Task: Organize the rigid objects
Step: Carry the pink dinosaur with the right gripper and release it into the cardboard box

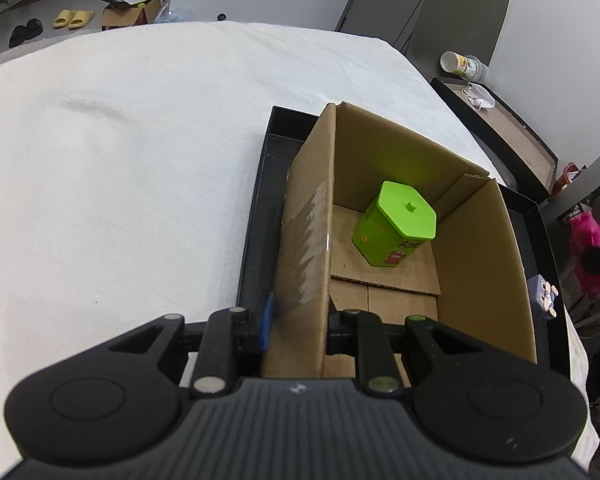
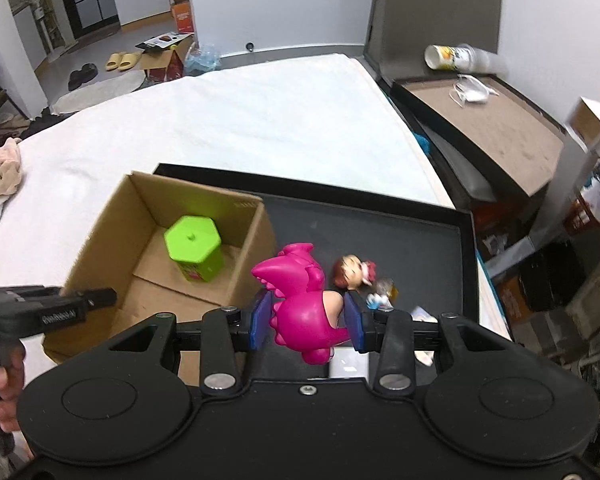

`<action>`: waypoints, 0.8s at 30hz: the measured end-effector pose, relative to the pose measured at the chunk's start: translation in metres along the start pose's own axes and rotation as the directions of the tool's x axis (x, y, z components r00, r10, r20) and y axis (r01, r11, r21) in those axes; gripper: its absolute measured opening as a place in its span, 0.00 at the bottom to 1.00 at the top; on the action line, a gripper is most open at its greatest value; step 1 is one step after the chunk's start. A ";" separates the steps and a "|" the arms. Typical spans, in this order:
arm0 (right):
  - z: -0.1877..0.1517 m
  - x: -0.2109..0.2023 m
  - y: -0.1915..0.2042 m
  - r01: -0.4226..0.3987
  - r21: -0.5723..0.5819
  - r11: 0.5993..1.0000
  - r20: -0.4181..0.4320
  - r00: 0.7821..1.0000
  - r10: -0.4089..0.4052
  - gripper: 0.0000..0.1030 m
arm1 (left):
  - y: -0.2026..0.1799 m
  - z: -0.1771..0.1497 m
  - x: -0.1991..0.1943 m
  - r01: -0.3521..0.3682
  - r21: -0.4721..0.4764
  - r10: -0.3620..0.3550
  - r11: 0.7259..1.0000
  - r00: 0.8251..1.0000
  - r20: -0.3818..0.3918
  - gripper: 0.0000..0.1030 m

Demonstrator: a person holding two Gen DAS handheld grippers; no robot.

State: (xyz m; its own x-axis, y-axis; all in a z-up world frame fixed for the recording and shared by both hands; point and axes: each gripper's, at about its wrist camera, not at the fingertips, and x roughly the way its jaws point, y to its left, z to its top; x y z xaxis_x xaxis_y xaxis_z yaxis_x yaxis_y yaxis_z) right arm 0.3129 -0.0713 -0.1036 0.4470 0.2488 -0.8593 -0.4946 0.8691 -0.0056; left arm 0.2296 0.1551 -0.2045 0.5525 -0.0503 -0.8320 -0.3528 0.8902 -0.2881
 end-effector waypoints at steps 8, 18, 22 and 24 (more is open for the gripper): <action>0.019 0.004 0.033 -0.022 -0.044 0.999 0.006 1.000 0.022 0.38 | 0.007 0.003 0.000 0.022 -0.017 -0.022 1.000 0.999 -0.029 0.21; 0.034 0.020 0.067 -0.070 -0.079 0.994 -0.003 0.998 0.070 0.38 | 0.009 0.003 -0.003 0.062 -0.039 -0.063 0.997 0.997 -0.041 0.24; 0.040 0.027 0.080 -0.094 -0.076 0.993 -0.008 0.996 0.093 0.38 | 0.010 0.004 -0.005 0.069 -0.042 -0.071 0.997 0.997 -0.041 0.25; 0.042 0.032 0.085 -0.105 -0.072 0.992 -0.014 0.994 0.105 0.38 | 0.011 0.004 -0.006 0.075 -0.048 -0.077 0.996 0.996 -0.042 0.25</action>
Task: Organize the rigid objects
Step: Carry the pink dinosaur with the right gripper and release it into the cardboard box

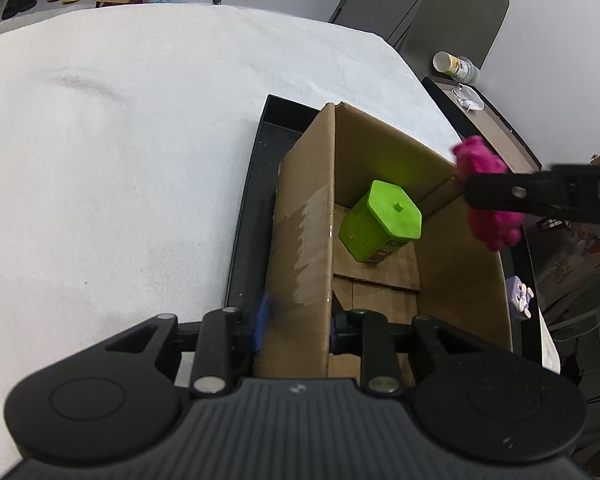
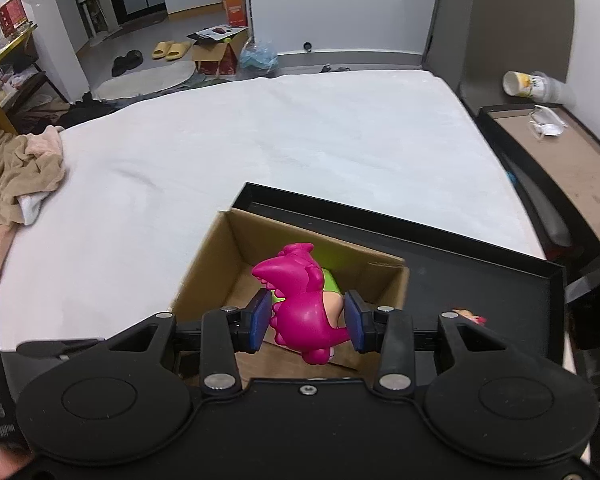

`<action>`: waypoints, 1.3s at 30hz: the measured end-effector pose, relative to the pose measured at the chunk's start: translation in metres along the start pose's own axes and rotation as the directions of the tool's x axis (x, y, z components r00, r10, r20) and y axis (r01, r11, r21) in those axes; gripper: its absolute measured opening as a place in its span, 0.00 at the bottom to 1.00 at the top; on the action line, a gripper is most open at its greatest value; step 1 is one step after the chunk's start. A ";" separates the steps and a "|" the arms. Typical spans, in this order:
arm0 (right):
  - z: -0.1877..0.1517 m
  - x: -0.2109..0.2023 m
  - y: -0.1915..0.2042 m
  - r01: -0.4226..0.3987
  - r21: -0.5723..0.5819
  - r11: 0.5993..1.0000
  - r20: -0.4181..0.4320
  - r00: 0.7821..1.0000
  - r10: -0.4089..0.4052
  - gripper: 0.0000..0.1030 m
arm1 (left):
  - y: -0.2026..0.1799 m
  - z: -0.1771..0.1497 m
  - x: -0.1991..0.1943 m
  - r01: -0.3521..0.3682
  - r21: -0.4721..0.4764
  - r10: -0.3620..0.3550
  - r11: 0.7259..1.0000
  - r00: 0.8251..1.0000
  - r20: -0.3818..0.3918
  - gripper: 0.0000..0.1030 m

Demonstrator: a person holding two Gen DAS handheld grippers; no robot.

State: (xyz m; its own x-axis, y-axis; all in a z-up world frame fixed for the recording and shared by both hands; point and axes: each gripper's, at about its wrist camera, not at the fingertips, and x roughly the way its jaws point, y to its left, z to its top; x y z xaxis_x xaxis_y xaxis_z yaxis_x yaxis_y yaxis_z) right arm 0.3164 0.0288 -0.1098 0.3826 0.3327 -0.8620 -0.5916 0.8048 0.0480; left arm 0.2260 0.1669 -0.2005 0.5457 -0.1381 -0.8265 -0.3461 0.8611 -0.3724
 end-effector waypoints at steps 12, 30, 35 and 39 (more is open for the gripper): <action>0.007 0.029 0.020 -0.050 0.032 0.998 -0.035 0.998 0.051 0.38 | 0.006 0.001 -0.001 0.022 -0.007 -0.023 1.000 1.000 -0.007 0.26; 0.005 0.058 0.023 -0.095 0.149 0.984 -0.057 0.993 0.105 0.41 | 0.009 0.002 -0.002 0.028 -0.012 -0.028 1.000 1.000 -0.003 0.26; 0.003 0.048 0.021 -0.083 0.122 0.989 -0.053 0.994 0.090 0.41 | 0.010 0.003 -0.003 0.032 -0.019 -0.032 0.999 0.999 0.001 0.26; 0.002 0.038 0.019 -0.079 0.106 0.991 -0.046 0.995 0.084 0.41 | 0.009 0.002 -0.004 0.024 -0.014 -0.024 1.000 1.000 0.002 0.26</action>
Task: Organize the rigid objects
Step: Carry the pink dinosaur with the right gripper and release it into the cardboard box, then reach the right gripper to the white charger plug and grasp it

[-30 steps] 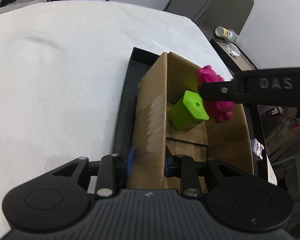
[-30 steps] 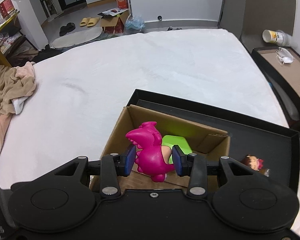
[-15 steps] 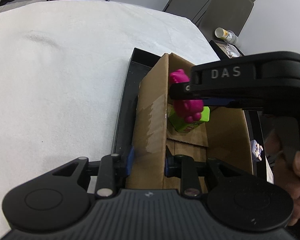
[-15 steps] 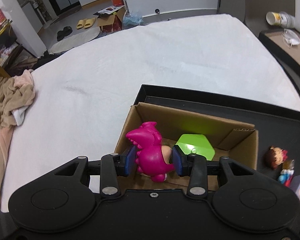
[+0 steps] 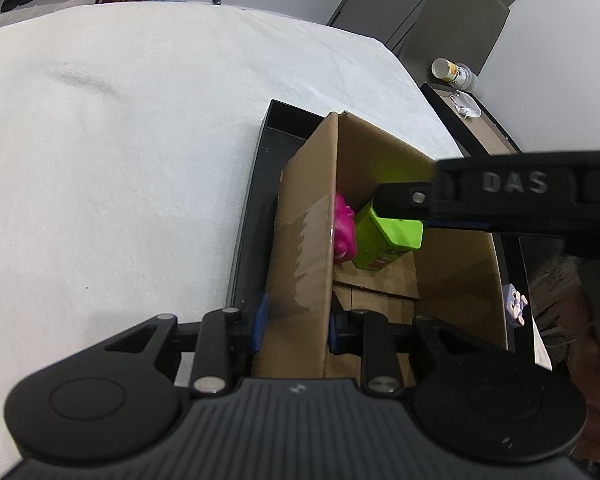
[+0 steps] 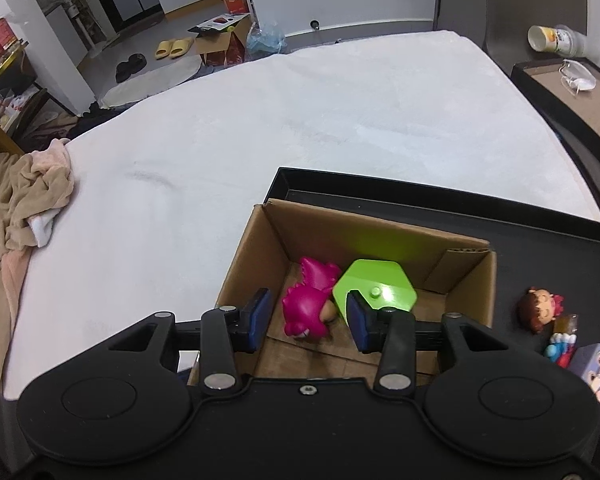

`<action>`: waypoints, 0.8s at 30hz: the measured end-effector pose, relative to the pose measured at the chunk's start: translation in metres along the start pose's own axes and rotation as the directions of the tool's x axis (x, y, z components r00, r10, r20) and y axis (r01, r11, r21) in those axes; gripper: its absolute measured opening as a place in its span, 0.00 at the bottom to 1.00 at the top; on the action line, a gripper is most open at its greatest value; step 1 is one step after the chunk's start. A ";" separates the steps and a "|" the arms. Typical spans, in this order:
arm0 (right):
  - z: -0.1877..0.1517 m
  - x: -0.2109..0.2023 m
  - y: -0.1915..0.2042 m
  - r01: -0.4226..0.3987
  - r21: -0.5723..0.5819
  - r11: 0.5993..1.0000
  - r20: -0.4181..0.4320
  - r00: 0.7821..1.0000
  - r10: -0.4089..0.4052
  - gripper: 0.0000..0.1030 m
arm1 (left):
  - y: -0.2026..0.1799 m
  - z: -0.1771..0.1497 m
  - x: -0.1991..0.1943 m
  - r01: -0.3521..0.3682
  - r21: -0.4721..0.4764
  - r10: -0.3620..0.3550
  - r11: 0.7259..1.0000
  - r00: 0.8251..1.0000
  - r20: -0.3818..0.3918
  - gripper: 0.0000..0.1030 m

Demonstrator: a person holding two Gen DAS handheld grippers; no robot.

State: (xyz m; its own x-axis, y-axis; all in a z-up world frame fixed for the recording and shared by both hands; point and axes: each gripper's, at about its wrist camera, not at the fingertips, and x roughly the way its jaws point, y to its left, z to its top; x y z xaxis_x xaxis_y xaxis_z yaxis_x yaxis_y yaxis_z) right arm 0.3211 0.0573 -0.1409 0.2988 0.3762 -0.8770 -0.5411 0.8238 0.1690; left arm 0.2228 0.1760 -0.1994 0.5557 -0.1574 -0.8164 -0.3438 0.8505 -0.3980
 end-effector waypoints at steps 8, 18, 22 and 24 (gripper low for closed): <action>-0.009 -0.019 -0.015 0.036 -0.005 0.999 0.010 0.999 -0.036 0.41 | -0.004 0.000 -0.003 -0.019 0.012 0.019 1.000 1.000 0.012 0.26; -0.027 -0.056 -0.056 0.099 0.044 0.994 0.047 0.994 -0.101 0.47 | -0.007 0.000 -0.011 -0.042 0.032 0.041 0.999 0.998 0.036 0.26; -0.037 -0.070 -0.074 0.121 0.076 0.990 0.062 0.990 -0.126 0.48 | -0.010 -0.001 -0.013 -0.054 0.047 0.052 0.997 0.998 0.045 0.26; -0.043 -0.075 -0.083 0.130 0.092 0.987 0.065 0.989 -0.136 0.48 | -0.012 -0.002 -0.013 -0.059 0.056 0.056 0.997 0.997 0.045 0.26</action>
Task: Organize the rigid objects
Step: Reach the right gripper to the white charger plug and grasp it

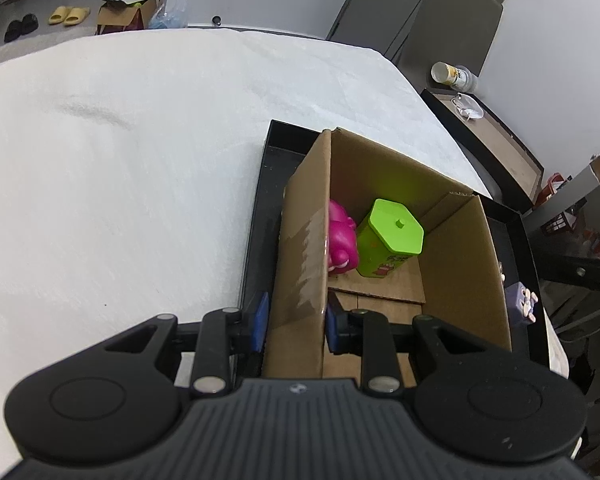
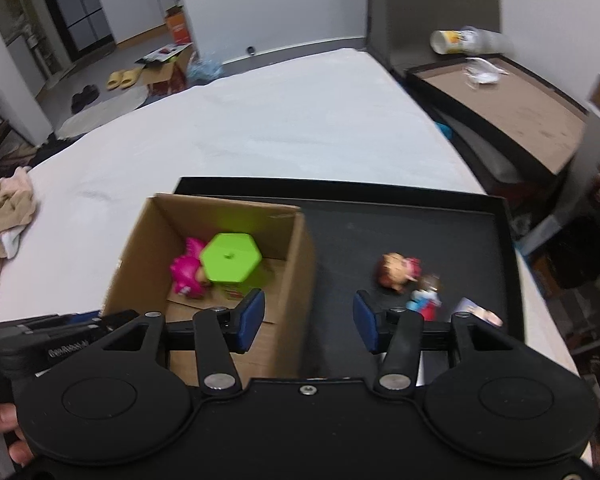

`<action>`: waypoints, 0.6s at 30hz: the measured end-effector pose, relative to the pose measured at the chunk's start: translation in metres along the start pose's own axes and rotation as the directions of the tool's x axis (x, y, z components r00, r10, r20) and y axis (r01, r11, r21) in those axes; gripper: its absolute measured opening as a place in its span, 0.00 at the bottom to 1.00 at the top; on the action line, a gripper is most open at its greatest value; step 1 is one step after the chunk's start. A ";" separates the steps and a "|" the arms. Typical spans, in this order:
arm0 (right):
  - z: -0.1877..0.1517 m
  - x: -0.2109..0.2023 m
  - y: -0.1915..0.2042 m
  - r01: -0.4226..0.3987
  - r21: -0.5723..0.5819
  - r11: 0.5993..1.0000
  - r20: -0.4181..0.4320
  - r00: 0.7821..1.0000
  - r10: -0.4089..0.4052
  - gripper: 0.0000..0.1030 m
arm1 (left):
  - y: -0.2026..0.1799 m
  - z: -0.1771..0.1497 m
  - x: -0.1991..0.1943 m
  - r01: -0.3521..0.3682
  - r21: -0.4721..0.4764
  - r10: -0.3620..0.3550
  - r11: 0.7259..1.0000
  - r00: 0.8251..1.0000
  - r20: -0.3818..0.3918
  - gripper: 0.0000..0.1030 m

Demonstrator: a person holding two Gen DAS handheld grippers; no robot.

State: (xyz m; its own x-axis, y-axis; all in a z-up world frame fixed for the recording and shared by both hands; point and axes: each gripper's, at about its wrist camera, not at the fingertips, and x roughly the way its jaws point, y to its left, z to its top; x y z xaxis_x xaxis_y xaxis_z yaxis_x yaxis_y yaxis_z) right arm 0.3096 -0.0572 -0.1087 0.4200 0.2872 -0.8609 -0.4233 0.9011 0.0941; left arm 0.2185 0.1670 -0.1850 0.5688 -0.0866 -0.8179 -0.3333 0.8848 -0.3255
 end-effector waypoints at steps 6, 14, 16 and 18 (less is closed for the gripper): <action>-0.016 -0.007 -0.026 0.007 0.051 0.999 -0.009 1.000 -0.006 0.48 | -0.006 -0.002 0.001 -0.004 0.024 0.004 1.000 1.000 -0.003 0.25; -0.032 -0.012 -0.047 0.025 0.078 0.997 -0.013 1.000 -0.024 0.50 | -0.010 -0.004 0.000 -0.021 0.035 0.021 0.999 1.000 0.000 0.22; -0.037 -0.011 -0.053 0.028 0.083 0.996 -0.021 0.999 -0.027 0.51 | -0.011 -0.005 0.000 -0.020 0.038 0.020 0.999 1.000 -0.001 0.22; -0.041 -0.008 -0.057 0.031 0.090 0.995 -0.029 0.999 -0.028 0.51 | -0.011 -0.004 0.000 -0.020 0.041 0.020 0.999 1.000 -0.001 0.22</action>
State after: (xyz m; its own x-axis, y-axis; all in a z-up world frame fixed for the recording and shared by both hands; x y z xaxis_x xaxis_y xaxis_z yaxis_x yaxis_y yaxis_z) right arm 0.2973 -0.1248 -0.1274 0.4083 0.2520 -0.8774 -0.3362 0.9351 0.1122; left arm 0.2192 0.1549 -0.1837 0.5611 -0.0692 -0.8249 -0.3133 0.9046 -0.2890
